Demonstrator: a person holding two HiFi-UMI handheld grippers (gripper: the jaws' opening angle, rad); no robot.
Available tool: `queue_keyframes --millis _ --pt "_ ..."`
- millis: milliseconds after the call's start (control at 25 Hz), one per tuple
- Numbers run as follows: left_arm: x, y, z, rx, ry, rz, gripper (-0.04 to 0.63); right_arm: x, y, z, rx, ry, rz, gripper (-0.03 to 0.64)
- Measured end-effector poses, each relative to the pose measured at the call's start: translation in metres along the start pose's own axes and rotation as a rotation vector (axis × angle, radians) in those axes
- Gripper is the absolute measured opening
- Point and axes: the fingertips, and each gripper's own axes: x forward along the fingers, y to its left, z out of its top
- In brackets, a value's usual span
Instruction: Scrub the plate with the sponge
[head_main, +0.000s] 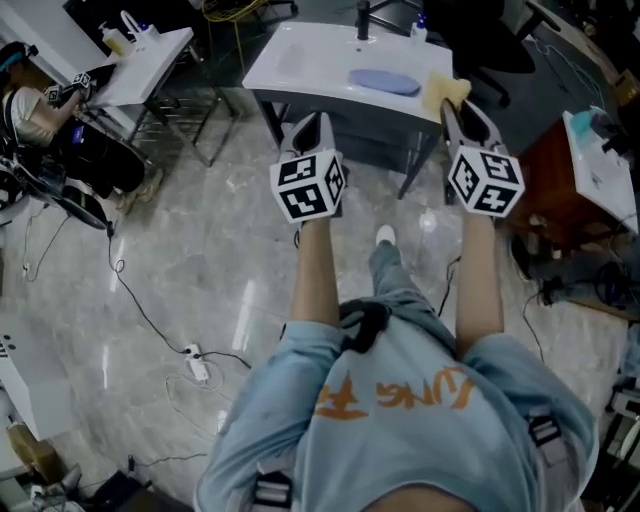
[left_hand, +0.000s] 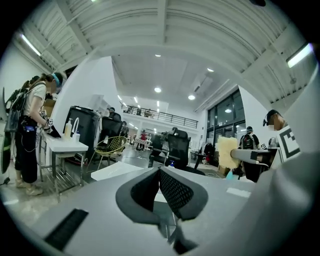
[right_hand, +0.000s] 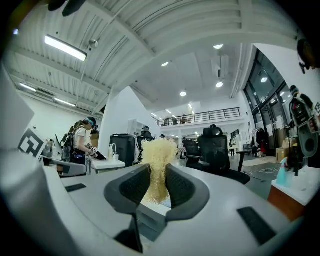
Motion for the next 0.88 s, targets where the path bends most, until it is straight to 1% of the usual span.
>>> queue_keyframes --millis 80,200,320,400,480,560,640,760,840,880 --pt "0.027 0.013 -0.006 -0.007 0.019 0.03 0.003 0.031 -0.013 -0.01 0.02 -0.003 -0.004 0.094" --pt "0.066 0.028 -0.026 -0.032 0.062 0.082 0.003 0.067 -0.042 -0.035 0.052 0.024 -0.033 0.094" --pt "0.117 0.027 -0.065 -0.075 0.123 0.077 0.002 0.108 -0.082 -0.068 0.07 0.069 -0.057 0.094" --pt "0.157 0.025 -0.095 -0.107 0.176 0.071 0.003 0.141 -0.113 -0.096 0.085 0.118 -0.071 0.094" --pt "0.193 0.025 -0.114 -0.129 0.211 0.071 0.003 0.172 -0.137 -0.121 0.096 0.171 -0.077 0.094" --pt "0.228 0.026 -0.117 -0.139 0.222 0.077 0.003 0.203 -0.158 -0.132 0.109 0.198 -0.077 0.094" --pt "0.262 0.025 -0.108 -0.139 0.219 0.083 0.003 0.237 -0.176 -0.128 0.113 0.194 -0.065 0.094" --pt "0.298 0.019 -0.09 -0.089 0.228 0.073 0.003 0.278 -0.193 -0.113 0.134 0.171 -0.05 0.094" --pt "0.311 0.02 -0.081 -0.059 0.243 0.077 0.003 0.297 -0.195 -0.106 0.148 0.159 -0.031 0.094" --pt "0.315 0.023 -0.08 -0.056 0.252 0.086 0.003 0.303 -0.193 -0.106 0.15 0.159 -0.015 0.094"
